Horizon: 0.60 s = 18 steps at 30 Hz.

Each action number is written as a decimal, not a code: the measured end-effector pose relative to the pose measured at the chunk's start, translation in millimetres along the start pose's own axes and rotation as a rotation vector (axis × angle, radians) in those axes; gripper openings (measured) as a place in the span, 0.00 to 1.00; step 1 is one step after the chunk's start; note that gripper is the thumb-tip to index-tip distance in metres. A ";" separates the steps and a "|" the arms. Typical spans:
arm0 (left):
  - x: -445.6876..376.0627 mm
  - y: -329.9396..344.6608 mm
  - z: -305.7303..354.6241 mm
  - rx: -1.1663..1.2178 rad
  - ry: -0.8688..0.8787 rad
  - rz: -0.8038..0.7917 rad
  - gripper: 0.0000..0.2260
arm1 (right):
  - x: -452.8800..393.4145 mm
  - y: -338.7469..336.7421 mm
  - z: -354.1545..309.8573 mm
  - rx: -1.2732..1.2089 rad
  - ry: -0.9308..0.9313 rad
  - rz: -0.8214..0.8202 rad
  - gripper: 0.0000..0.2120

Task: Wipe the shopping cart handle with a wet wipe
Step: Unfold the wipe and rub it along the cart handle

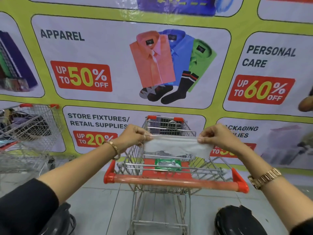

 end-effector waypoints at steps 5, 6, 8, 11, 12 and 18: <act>34.9 17.9 -16.3 0.056 -0.058 0.024 0.05 | 29.8 14.1 20.5 -0.139 0.056 -0.061 0.04; 39.9 20.4 -19.8 0.063 -0.070 0.036 0.07 | 33.8 17.5 23.8 -0.178 0.062 -0.089 0.04; 51.8 27.9 -26.9 0.045 -0.109 0.043 0.07 | 42.9 23.8 28.4 -0.227 0.067 -0.169 0.04; 63.3 34.7 -37.8 -0.020 -0.146 0.049 0.08 | 53.9 33.5 35.4 -0.237 0.087 -0.292 0.05; 65.1 35.9 -41.2 -0.036 -0.152 0.060 0.09 | 57.6 36.4 37.8 -0.234 0.100 -0.320 0.05; 52.2 40.8 -59.3 -0.241 -0.138 0.177 0.06 | 55.8 62.2 49.1 -0.131 0.196 -0.236 0.03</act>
Point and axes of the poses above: each hand's wrist, its own x-axis away from the middle knuckle, its own y-axis out of the palm, z = x × y, the point moved 6 cm from there along -x, towards the middle knuckle, and after that the axes turned 8 degrees about x, right-handed, at the moved point
